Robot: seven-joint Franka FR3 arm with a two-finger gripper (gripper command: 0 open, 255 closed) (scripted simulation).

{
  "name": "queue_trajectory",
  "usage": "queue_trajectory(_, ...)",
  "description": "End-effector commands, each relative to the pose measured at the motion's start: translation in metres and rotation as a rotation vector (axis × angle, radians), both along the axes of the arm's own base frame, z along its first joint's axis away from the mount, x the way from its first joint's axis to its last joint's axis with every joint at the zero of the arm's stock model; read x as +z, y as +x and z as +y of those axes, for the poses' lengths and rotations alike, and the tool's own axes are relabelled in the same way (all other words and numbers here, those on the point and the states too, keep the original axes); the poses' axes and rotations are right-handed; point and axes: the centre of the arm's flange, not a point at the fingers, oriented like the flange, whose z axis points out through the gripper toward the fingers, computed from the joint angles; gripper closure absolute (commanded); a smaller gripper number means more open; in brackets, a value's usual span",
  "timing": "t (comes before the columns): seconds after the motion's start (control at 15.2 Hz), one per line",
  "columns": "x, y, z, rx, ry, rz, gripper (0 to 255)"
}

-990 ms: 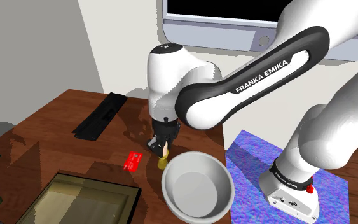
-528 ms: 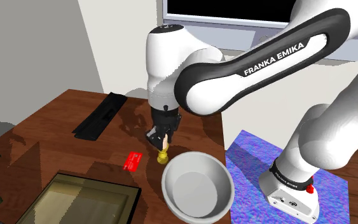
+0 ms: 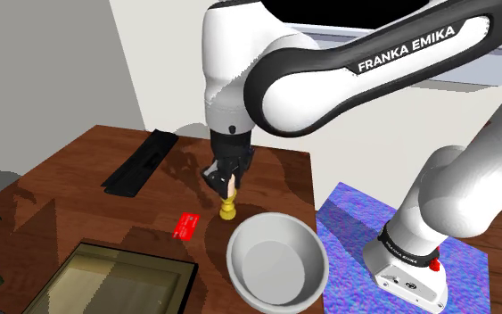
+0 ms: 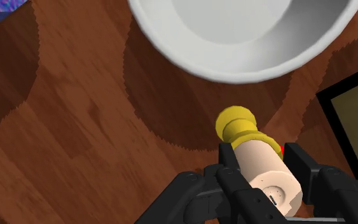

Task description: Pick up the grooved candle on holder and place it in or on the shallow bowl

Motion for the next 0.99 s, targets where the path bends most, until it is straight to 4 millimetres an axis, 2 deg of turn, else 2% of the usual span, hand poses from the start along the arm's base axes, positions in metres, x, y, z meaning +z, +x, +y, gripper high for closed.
queue_trajectory(0.0, 0.011, -0.001, 0.0, 0.0, 0.0, 0.0, 255)
queue_trajectory(0.73, 0.067, -0.001, 0.0, 0.0, 0.0, 0.0, 255)
queue_trajectory(0.92, 0.076, -0.039, 0.001, 0.0, 0.0, 0.0, 255)
